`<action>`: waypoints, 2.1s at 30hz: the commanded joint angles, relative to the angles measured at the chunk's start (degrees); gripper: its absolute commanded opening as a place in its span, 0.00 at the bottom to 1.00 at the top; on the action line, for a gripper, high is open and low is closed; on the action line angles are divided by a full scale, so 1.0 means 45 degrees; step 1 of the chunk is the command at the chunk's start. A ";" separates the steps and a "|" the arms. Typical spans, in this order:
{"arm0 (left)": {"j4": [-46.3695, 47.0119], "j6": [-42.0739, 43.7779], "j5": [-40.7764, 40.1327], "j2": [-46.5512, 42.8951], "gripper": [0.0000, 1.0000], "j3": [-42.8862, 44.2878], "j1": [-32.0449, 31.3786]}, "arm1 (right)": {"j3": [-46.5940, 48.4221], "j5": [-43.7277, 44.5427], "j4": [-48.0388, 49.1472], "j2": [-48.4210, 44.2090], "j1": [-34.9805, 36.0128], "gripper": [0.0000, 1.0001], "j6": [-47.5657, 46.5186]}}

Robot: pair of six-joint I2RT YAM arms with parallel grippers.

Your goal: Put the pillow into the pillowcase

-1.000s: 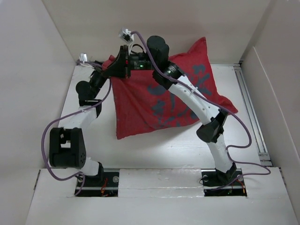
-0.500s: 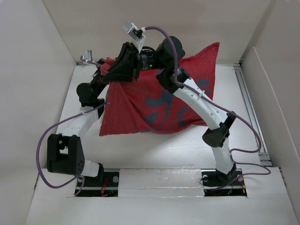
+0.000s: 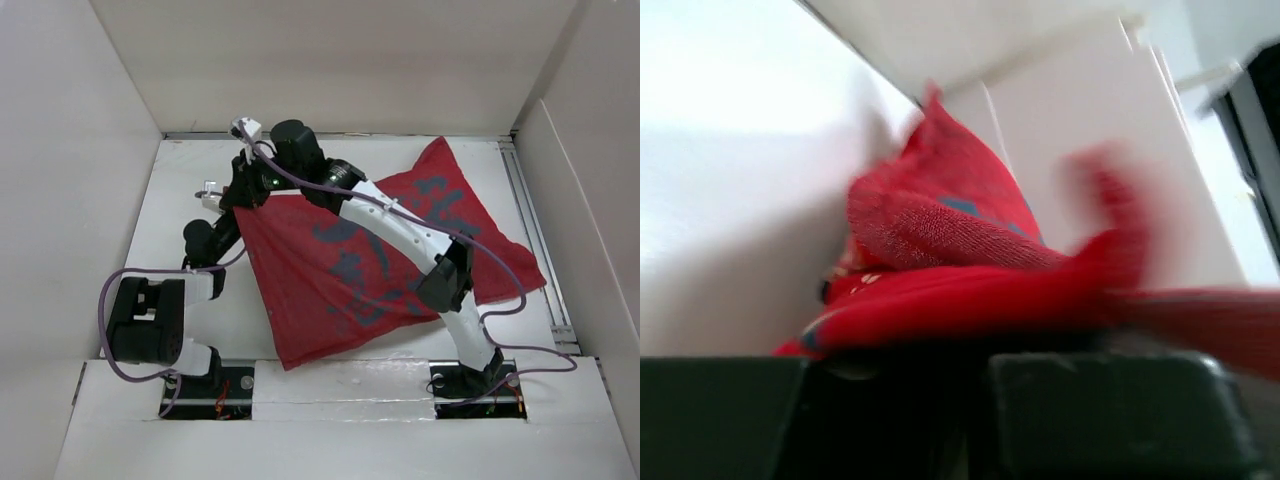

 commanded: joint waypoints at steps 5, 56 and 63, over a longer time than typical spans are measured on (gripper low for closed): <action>-0.6511 0.3139 -0.4992 -0.0696 0.09 0.1984 0.0835 | -0.1149 0.2945 -0.1362 -0.1041 0.0322 0.43 -0.0596; -1.2432 0.7657 -0.8494 0.1654 0.19 0.5980 -0.5608 | -1.3637 0.6613 0.3917 -0.4838 -0.5792 1.00 0.2449; -1.3641 0.7673 -1.0059 -0.0949 0.25 0.4449 -0.5045 | -1.5781 0.7552 0.5084 -0.6818 -0.5849 1.00 0.3211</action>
